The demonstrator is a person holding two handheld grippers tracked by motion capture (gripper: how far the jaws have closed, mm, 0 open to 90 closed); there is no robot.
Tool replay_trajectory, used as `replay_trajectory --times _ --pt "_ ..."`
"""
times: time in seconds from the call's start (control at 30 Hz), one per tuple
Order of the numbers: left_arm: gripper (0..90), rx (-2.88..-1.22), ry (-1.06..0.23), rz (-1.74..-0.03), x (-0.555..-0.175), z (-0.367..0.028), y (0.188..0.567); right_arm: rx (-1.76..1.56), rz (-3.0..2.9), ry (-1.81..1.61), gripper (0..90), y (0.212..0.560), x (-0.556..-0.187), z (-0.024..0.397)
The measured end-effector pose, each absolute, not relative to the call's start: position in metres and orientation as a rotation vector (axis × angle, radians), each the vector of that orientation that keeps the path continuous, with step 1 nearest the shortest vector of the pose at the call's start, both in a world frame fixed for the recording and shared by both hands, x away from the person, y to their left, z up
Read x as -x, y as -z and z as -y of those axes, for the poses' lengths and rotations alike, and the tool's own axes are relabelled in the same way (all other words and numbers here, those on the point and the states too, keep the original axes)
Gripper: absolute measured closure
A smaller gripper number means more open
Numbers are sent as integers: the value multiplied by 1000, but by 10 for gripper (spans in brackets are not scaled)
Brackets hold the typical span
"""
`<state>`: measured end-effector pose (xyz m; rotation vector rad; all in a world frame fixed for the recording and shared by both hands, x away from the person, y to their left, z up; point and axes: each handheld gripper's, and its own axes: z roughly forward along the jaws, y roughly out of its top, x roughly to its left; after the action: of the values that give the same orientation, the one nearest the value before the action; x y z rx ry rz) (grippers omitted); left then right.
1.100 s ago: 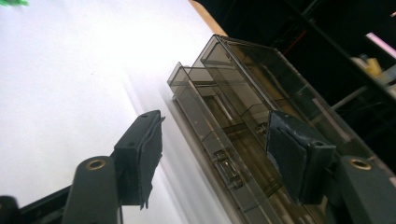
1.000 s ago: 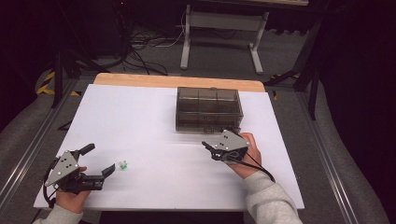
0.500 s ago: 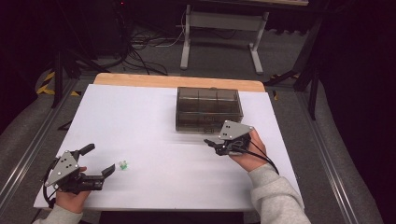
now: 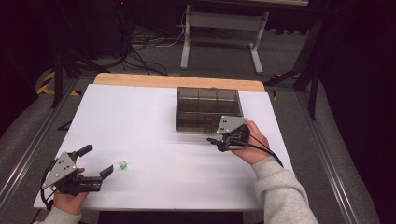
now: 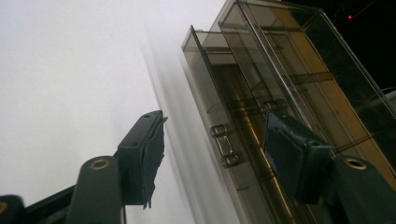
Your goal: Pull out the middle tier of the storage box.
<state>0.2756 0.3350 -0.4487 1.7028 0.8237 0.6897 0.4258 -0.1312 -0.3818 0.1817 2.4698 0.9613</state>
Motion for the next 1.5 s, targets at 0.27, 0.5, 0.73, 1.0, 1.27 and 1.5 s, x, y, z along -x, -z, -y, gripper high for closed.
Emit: replay_trajectory --times 0.27,0.5,0.73,1.0,1.27,1.5 --pt "5 -1699 -691 -831 -274 -336 449 -164 -2515 -866 401 386 -438 127" --pt "5 -1694 -684 -831 -275 -335 449 -147 -2541 -804 413 390 -444 122" --pt "5 -1695 -683 -832 -275 -335 449 -129 -2572 -730 428 387 -451 117" --pt "4 -1690 -684 -831 -275 -335 449 -140 -2589 -696 442 392 -456 115" --pt "5 -1698 -689 -823 -276 -335 449 -101 -2620 -649 468 396 -462 113" --pt "5 -1699 -687 -824 -276 -335 449 -104 -2627 -621 505 401 -466 111"
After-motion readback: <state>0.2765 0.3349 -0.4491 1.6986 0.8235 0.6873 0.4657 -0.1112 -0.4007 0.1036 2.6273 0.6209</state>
